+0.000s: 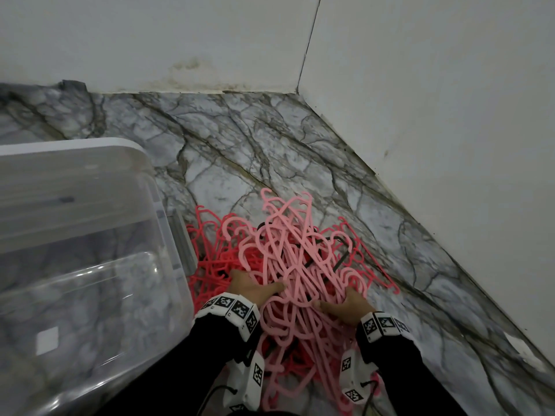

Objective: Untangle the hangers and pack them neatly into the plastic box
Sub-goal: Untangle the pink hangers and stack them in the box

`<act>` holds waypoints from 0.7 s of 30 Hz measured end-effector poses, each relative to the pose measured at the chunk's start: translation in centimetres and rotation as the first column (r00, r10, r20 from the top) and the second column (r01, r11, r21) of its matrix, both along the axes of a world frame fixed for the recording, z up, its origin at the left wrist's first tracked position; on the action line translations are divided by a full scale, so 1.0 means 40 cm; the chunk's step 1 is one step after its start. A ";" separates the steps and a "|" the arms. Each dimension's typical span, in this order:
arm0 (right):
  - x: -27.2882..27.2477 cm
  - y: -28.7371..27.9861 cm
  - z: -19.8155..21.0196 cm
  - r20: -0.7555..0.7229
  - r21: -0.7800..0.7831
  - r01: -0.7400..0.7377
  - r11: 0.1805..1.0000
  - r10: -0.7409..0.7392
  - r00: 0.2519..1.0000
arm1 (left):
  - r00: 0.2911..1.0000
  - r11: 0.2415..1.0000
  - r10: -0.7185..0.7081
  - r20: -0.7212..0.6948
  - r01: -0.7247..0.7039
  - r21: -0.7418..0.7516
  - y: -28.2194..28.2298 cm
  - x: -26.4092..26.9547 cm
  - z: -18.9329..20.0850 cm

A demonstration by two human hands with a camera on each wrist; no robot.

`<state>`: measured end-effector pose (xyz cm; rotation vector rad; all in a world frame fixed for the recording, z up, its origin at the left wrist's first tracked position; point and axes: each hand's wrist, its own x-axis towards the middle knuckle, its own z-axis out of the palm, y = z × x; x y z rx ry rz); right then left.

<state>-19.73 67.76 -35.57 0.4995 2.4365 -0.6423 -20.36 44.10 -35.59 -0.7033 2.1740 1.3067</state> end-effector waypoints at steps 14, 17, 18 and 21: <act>0.009 0.004 -0.025 -0.185 -0.194 0.085 0.977 -0.122 0.975 | 0.985 0.997 -0.054 -0.166 0.044 -0.059 -0.001 -0.004 0.029; 0.008 0.003 -0.031 -0.187 -0.201 0.098 0.975 -0.137 0.973 | 0.983 0.995 -0.080 -0.168 0.069 -0.075 -0.006 -0.007 0.027; 0.008 0.005 -0.036 -0.177 -0.205 0.107 0.973 -0.144 0.974 | 0.984 0.993 -0.096 -0.147 0.086 -0.077 -0.008 -0.008 0.024; 0.014 0.018 -0.047 -0.145 -0.239 0.118 0.964 -0.156 0.977 | 0.991 0.994 -0.109 -0.075 0.106 -0.036 -0.008 -0.009 0.008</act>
